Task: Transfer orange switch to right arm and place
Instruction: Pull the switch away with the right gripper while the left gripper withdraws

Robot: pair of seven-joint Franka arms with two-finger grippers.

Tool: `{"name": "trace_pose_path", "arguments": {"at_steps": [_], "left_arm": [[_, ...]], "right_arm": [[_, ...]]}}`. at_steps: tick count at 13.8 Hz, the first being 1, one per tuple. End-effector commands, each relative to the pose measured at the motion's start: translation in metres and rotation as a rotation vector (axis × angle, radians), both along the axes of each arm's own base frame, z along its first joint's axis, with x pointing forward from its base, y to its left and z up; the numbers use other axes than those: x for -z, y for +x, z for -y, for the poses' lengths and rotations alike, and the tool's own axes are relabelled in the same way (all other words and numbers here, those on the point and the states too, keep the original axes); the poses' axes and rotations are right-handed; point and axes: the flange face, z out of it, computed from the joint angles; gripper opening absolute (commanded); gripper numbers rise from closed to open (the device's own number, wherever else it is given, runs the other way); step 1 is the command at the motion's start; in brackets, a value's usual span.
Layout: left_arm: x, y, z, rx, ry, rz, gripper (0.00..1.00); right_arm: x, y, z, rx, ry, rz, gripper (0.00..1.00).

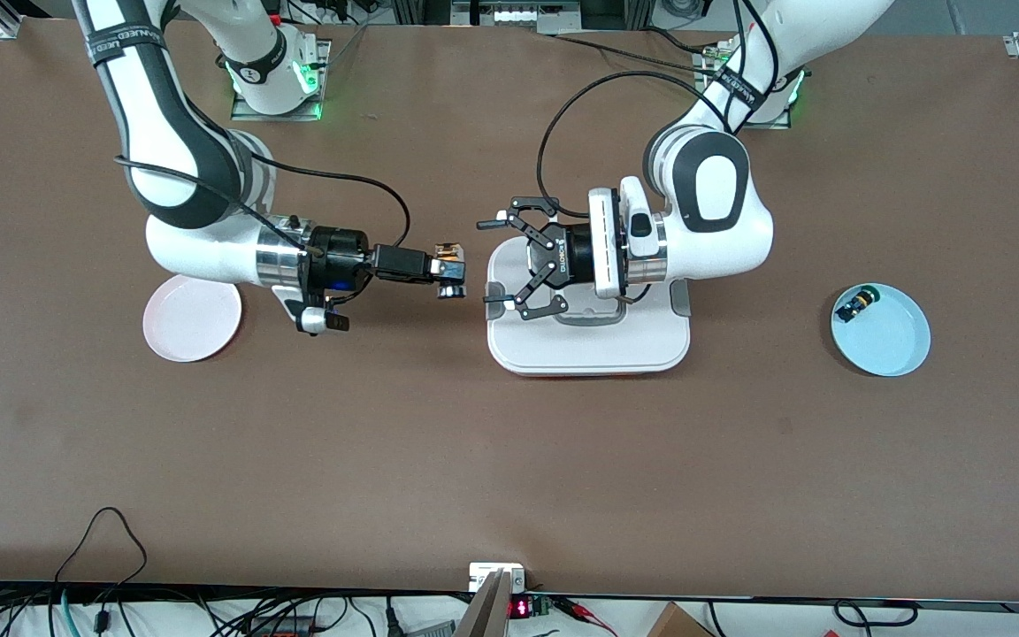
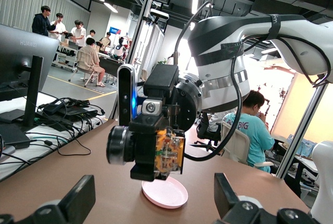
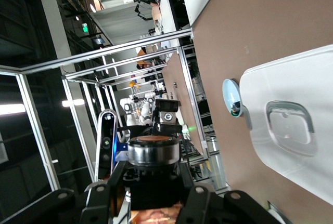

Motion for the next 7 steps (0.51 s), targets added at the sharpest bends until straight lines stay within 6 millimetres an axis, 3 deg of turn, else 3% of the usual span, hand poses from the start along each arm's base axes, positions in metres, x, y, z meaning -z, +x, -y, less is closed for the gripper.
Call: {"name": "trace_pose_path", "arguments": {"at_steps": [1,4,7], "left_arm": [[-0.010,-0.002,-0.002,0.007,-0.030,-0.017,1.00],[-0.009,0.008,-0.022,0.054,-0.048,-0.016,1.00],[-0.015,0.026,-0.068,0.152,0.002,-0.076,1.00]], "right_arm": [[-0.019,0.010,0.023,-0.078,-0.072,0.046,0.00],[-0.032,0.019,0.053,-0.201,-0.222,0.113,0.00],[-0.034,0.025,0.104,-0.288,-0.362,0.134,0.00]]}}
